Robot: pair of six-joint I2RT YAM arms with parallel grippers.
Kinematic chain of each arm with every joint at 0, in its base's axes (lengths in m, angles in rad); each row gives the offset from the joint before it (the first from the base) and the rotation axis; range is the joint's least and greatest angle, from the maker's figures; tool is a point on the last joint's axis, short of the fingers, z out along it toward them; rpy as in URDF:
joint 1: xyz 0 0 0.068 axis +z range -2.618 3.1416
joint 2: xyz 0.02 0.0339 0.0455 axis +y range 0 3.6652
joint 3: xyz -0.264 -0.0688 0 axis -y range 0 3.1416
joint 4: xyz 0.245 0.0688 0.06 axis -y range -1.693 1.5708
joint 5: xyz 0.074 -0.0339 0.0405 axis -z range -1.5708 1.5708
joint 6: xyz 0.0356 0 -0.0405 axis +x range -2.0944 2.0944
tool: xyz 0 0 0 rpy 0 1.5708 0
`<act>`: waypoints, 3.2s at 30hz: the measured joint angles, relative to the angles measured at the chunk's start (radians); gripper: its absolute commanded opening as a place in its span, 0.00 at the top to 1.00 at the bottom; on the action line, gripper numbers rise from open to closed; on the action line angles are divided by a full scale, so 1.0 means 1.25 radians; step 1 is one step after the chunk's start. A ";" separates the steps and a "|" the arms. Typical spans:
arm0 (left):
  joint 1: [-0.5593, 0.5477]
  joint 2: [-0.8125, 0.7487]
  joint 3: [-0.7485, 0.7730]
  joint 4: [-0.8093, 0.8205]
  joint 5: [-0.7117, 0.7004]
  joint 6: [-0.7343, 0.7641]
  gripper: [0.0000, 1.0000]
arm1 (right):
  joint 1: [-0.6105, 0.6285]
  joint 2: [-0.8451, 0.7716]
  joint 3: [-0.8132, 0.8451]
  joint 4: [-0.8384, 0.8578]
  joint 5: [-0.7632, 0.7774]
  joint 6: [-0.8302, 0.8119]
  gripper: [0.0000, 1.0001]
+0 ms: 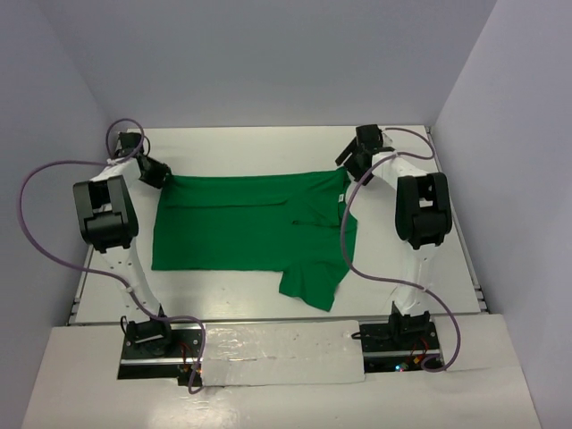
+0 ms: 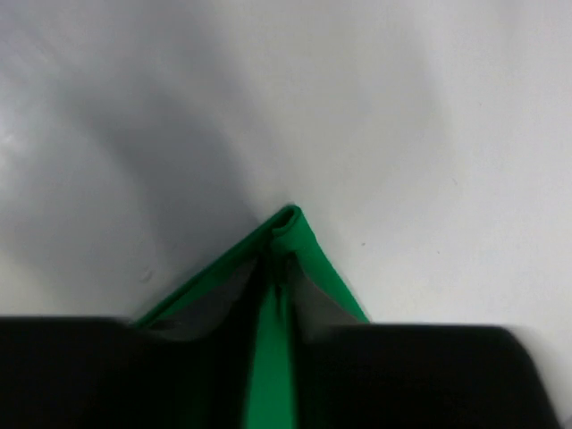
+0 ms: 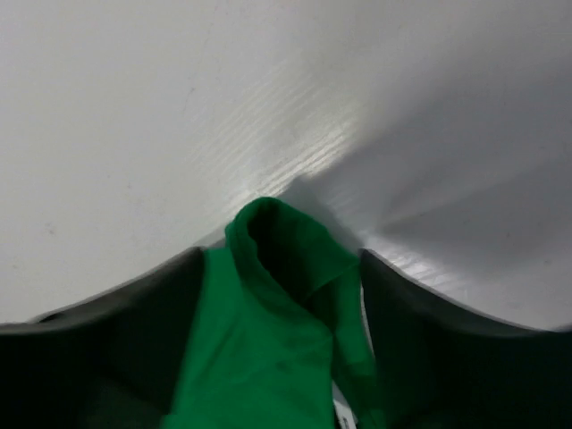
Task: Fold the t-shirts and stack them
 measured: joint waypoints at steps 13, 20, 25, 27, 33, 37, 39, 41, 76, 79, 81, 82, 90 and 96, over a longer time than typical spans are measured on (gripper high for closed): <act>0.001 -0.081 0.046 -0.132 -0.068 0.013 0.23 | 0.003 -0.292 -0.162 -0.022 0.042 -0.011 0.07; 0.014 -0.454 -0.277 -0.105 -0.121 0.011 0.27 | 0.063 -0.709 -0.538 0.058 0.019 -0.029 0.10; 0.021 -0.593 -0.481 -0.072 -0.105 0.014 0.28 | 0.135 -0.785 -0.745 0.028 0.005 -0.015 0.15; 0.020 -0.585 -0.534 -0.059 -0.091 0.012 0.30 | 0.141 -0.772 -0.779 0.017 -0.005 0.000 0.14; 0.019 -0.537 -0.595 -0.053 -0.052 0.002 0.30 | 0.104 -0.604 -0.738 0.068 -0.049 0.030 0.09; 0.019 -0.539 -0.595 -0.033 -0.049 0.002 0.30 | 0.087 -0.515 -0.673 0.106 -0.056 0.038 0.09; 0.019 -0.539 -0.595 -0.029 -0.048 0.002 0.31 | 0.084 -0.475 -0.644 0.127 -0.058 0.046 0.12; 0.019 -0.539 -0.595 -0.027 -0.047 0.002 0.31 | 0.083 -0.442 -0.622 0.146 -0.060 0.054 0.26; -0.076 -0.740 -0.681 -0.071 0.006 -0.034 0.33 | -0.049 -0.385 -0.430 0.010 0.081 0.032 0.02; -0.090 -0.814 -0.746 -0.103 0.001 -0.051 0.35 | -0.052 -0.503 -0.485 -0.005 0.087 0.016 0.02; -0.103 -0.878 -0.794 -0.132 -0.015 -0.074 0.37 | -0.055 -0.598 -0.526 -0.010 0.087 0.005 0.02; -0.111 -0.906 -0.810 -0.149 -0.018 -0.082 0.38 | -0.057 -0.641 -0.544 -0.017 0.088 0.001 0.02; -0.183 -0.951 -0.832 -0.203 -0.074 -0.161 0.40 | -0.061 -0.864 -0.724 -0.074 0.029 -0.007 0.04; -0.229 -0.868 -0.854 -0.178 -0.085 -0.180 0.41 | -0.062 -0.949 -0.841 -0.166 -0.008 0.022 0.04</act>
